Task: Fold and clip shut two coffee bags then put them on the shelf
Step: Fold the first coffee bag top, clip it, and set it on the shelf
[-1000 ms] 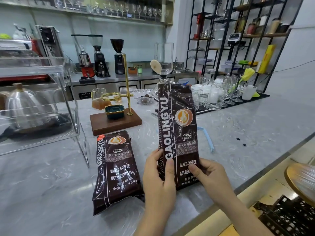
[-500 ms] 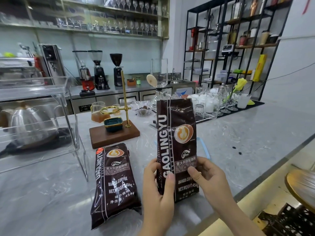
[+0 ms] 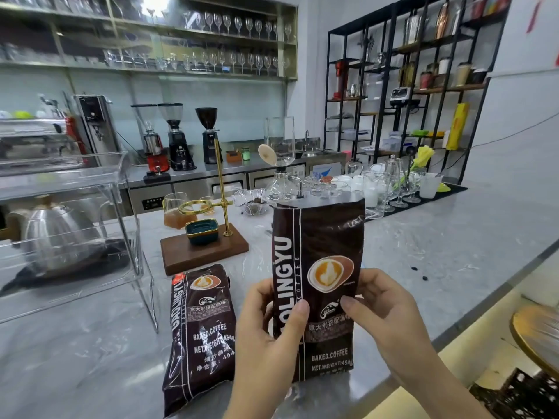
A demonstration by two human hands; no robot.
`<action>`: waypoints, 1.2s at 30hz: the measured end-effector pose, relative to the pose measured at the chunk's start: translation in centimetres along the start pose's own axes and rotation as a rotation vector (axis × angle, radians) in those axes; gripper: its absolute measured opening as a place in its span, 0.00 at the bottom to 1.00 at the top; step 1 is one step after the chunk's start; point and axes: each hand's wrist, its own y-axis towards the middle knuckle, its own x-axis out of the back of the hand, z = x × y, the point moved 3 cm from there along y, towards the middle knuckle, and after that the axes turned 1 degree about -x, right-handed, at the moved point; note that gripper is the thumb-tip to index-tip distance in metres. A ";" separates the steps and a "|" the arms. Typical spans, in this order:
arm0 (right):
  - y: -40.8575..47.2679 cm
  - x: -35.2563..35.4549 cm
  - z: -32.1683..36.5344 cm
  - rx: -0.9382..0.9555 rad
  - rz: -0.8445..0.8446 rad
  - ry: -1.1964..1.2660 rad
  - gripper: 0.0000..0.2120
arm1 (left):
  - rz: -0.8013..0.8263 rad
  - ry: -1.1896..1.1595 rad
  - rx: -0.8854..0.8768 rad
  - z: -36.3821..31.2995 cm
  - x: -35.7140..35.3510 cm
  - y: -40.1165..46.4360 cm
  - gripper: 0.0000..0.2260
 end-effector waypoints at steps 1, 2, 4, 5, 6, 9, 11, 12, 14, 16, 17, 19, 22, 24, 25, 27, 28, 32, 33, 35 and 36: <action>0.0 0.0 0.3 0.012 -0.002 0.003 0.08 | 0.009 -0.012 -0.005 -0.3 0.2 0.1 0.11; -0.1 -0.2 0.8 0.025 -0.001 0.012 0.08 | 0.014 -0.023 -0.011 -0.7 0.4 0.1 0.11; -0.1 -0.5 1.9 0.050 -0.003 0.012 0.10 | 0.014 -0.017 -0.032 -1.4 0.6 0.2 0.10; -0.1 -0.6 2.3 0.063 -0.006 -0.007 0.12 | 0.012 -0.003 -0.044 -1.7 0.7 0.2 0.10; -0.1 -0.8 2.7 0.072 -0.008 -0.031 0.12 | 0.009 0.005 -0.055 -2.0 0.8 0.2 0.10; -0.3 -1.2 3.6 0.093 -0.008 -0.104 0.11 | -0.016 -0.008 -0.078 -3.1 0.8 0.3 0.11; -0.5 -1.2 3.8 0.098 -0.009 -0.124 0.10 | -0.037 -0.016 -0.097 -3.8 0.8 0.3 0.11; -0.5 -1.3 4.1 0.102 -0.010 -0.126 0.10 | -0.045 -0.017 -0.109 -4.1 0.8 0.3 0.11; -0.6 -1.4 4.6 0.127 -0.005 -0.131 0.11 | -0.055 -0.026 -0.133 -4.8 0.8 0.4 0.10; -0.5 -1.5 5.2 0.145 -0.007 -0.140 0.19 | -0.062 -0.041 -0.146 -5.5 0.7 0.5 0.10; -0.5 -1.5 5.4 0.154 -0.017 -0.146 0.22 | -0.060 -0.046 -0.157 -5.8 0.6 0.6 0.10; -0.2 -1.5 5.8 0.166 -0.037 -0.134 0.22 | -0.065 -0.047 -0.176 -6.2 0.4 0.6 0.11; -0.1 -1.7 6.1 0.188 -0.049 -0.145 0.23 | -0.082 -0.053 -0.184 -6.4 0.2 0.5 0.11; -0.2 -1.8 6.1 0.193 -0.066 -0.144 0.20 | -0.103 -0.054 -0.180 -6.4 0.2 0.5 0.12; -0.2 -1.7 6.1 0.201 -0.076 -0.140 0.16 | -0.112 -0.053 -0.180 -6.4 0.2 0.5 0.12; -0.2 -1.6 6.1 0.207 -0.091 -0.142 0.10 | -0.120 -0.045 -0.184 -6.3 0.2 0.5 0.13; -0.2 -1.6 6.2 0.211 -0.096 -0.144 0.09 | -0.122 -0.044 -0.182 -6.4 0.3 0.5 0.14; -0.3 -1.5 6.5 0.252 -0.116 -0.169 0.13 | -0.141 -0.076 -0.153 -6.5 0.5 0.5 0.12; -0.3 -1.4 6.6 0.257 -0.120 -0.175 0.16 | -0.145 -0.086 -0.150 -6.7 0.6 0.5 0.12; -0.4 -1.2 6.6 0.255 -0.120 -0.181 0.20 | -0.166 -0.113 -0.135 -6.8 0.7 0.7 0.12; -0.3 -1.1 6.7 0.253 -0.116 -0.180 0.22 | -0.178 -0.138 -0.121 -6.8 0.8 0.9 0.13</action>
